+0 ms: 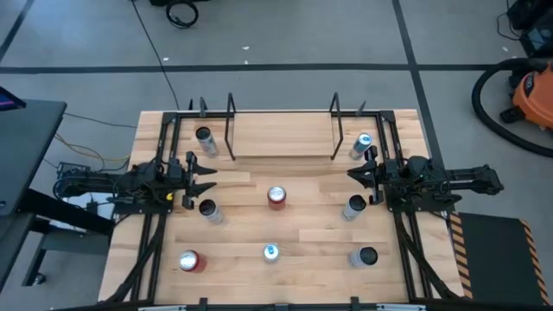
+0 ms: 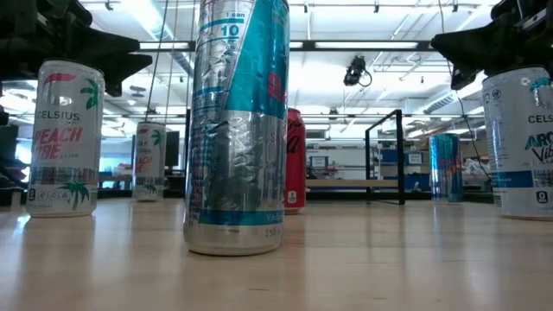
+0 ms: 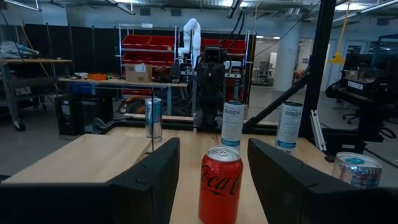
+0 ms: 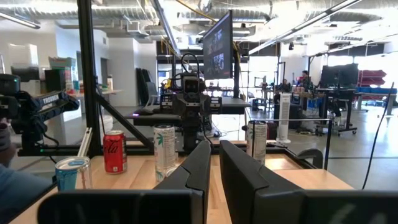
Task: Place canned beverage on shelf
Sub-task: Put the top white-pink soda can on the shelf
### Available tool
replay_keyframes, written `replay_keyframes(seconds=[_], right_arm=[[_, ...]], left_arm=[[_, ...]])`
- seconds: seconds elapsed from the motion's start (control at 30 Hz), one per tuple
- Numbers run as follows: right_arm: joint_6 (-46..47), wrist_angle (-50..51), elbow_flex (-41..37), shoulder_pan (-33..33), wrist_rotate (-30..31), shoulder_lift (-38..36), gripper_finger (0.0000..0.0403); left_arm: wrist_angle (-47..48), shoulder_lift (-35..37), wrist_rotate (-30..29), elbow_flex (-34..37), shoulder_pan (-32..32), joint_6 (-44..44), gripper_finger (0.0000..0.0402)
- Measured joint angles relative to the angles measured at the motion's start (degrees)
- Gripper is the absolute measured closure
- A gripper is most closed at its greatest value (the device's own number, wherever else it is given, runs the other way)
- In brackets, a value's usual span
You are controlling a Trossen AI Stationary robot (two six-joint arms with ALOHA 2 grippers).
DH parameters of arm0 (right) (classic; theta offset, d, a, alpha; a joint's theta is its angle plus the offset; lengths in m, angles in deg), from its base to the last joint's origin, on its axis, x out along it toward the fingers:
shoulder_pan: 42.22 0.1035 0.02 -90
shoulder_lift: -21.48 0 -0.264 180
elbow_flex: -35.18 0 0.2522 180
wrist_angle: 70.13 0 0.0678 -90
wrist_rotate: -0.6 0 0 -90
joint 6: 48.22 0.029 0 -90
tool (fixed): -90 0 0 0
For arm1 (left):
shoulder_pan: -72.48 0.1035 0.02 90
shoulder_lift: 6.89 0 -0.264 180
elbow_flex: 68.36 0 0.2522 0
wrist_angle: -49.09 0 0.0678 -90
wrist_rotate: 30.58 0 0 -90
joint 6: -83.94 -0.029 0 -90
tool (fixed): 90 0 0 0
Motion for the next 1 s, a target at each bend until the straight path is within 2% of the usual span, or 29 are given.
replay_keyframes(seconds=[1.0], right_arm=[[0.0,-0.02,0.0,0.0,-0.02,0.0,0.0357]], left_arm=[[0.98,0.0,0.02,0.0,0.0,-0.39,0.0207]])
